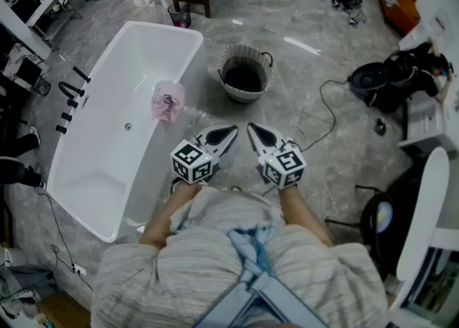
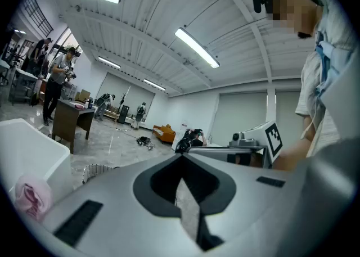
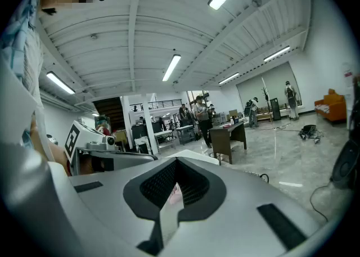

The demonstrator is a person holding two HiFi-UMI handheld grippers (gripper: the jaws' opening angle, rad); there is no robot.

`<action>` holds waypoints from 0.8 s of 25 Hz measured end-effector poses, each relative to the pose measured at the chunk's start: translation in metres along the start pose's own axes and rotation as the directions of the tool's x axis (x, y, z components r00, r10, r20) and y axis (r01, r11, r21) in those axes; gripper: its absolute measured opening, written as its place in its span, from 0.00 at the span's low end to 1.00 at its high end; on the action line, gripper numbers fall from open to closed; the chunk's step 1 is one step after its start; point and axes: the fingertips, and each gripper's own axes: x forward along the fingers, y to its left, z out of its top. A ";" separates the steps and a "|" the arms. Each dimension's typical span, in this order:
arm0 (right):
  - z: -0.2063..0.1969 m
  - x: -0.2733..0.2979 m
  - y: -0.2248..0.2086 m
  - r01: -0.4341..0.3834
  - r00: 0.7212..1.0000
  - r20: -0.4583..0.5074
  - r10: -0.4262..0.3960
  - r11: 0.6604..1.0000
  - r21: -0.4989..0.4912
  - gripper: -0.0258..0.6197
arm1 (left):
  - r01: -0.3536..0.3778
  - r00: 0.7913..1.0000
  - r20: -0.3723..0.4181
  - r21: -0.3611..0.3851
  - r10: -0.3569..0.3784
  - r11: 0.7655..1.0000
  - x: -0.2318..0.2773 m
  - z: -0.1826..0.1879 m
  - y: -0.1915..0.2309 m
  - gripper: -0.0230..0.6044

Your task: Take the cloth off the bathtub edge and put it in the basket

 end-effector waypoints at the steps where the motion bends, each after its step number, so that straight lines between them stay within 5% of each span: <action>1: 0.000 0.000 0.000 0.000 1.000 0.000 0.000 1.000 0.000 0.04 | 0.000 1.000 0.000 0.000 0.000 1.000 0.000 0.001 0.000 0.04; 14: 0.002 0.000 0.000 0.001 1.000 0.002 -0.001 1.000 -0.007 0.04 | 0.000 1.000 0.004 -0.003 0.000 1.000 0.003 0.002 0.001 0.04; 20: 0.018 -0.003 0.004 -0.049 0.995 0.088 0.044 0.997 0.055 0.04 | -0.002 1.000 0.004 0.000 0.002 1.000 0.005 0.005 0.000 0.04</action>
